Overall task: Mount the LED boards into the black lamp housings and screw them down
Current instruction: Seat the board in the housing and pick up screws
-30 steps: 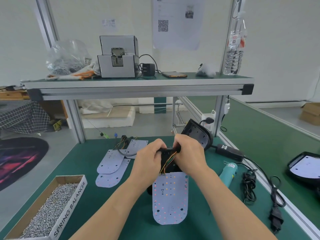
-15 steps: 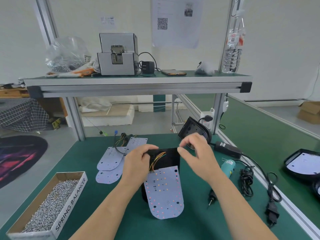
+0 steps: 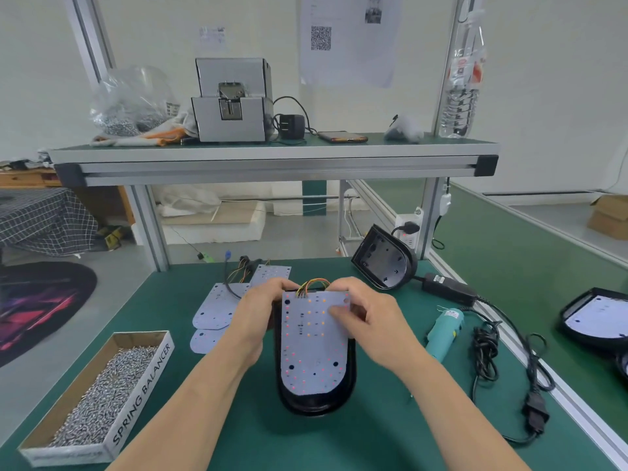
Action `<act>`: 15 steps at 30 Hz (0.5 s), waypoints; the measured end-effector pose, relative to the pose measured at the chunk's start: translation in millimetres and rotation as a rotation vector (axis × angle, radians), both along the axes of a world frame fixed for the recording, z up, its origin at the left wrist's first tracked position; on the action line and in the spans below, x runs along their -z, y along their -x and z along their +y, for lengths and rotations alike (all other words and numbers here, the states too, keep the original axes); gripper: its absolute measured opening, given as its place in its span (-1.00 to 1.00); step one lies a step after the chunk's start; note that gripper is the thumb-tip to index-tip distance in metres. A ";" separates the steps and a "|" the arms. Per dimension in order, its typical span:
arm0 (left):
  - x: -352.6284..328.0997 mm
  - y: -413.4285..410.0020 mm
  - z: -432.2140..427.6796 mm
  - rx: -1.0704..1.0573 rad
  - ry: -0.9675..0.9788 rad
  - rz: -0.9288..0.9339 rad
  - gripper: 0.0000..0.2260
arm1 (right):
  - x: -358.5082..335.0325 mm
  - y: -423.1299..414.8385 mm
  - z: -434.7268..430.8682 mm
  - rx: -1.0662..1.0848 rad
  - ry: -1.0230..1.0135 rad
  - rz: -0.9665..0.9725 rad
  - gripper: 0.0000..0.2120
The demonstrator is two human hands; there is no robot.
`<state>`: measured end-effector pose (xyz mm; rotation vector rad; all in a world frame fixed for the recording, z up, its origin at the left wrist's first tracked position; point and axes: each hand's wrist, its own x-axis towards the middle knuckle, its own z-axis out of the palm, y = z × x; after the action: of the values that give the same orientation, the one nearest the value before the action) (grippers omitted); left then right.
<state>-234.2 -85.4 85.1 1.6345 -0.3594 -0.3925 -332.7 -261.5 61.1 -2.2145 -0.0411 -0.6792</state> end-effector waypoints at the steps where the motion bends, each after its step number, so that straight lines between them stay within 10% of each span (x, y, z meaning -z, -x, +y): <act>1: -0.9 0.1 -0.3 0.009 0.017 -0.002 -0.72 | 1.0 -0.1 3.7 0.019 0.026 -0.005 -0.79; 6: -1.0 3.1 -0.9 0.002 0.134 0.020 -0.71 | 9.2 1.8 14.0 0.258 0.275 -0.057 -0.78; 11: 0.7 3.0 0.4 0.052 0.299 0.109 -0.76 | 12.6 1.3 14.1 0.149 -0.244 -0.001 -0.32; 15: 6.4 4.9 12.0 0.244 0.330 0.159 -0.59 | 9.6 -2.4 13.7 0.155 -0.395 0.034 -0.44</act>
<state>-239.1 -73.4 78.7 1.2326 -0.4782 -0.6100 -330.3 -247.8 51.5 -1.8595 0.2632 -0.6688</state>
